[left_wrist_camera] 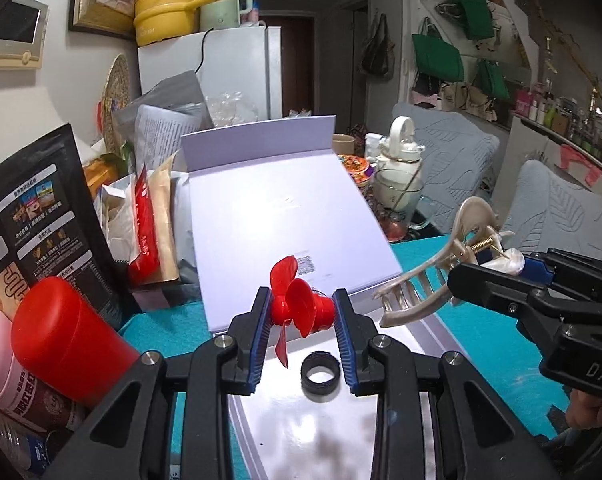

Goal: Organize rigid objects
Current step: 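Lift and carry the propeller and claw clip over the white box with both tools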

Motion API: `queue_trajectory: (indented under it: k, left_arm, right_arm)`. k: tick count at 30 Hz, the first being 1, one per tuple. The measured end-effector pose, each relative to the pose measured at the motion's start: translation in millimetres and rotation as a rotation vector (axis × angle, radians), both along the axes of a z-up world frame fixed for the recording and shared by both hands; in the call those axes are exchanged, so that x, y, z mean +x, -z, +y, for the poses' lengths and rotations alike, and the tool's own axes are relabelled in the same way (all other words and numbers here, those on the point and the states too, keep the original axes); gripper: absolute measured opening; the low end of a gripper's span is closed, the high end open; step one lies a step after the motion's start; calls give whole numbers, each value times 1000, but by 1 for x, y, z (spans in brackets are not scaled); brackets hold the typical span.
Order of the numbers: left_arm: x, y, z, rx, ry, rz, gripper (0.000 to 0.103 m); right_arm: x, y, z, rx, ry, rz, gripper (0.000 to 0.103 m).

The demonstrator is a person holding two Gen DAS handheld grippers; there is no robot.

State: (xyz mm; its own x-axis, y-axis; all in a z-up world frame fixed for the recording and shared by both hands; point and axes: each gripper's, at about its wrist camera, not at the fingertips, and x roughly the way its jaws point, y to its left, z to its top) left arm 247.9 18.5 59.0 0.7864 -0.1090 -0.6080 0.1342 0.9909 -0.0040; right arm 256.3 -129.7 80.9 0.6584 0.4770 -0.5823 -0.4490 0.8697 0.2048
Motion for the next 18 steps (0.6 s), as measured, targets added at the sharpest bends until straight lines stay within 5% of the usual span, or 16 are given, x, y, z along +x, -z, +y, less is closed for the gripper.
queue_trajectory:
  k: [18]
  left_arm:
    - [33, 53, -2, 21, 2, 151, 30]
  right_arm:
    - [33, 56, 11, -50, 7, 126, 34]
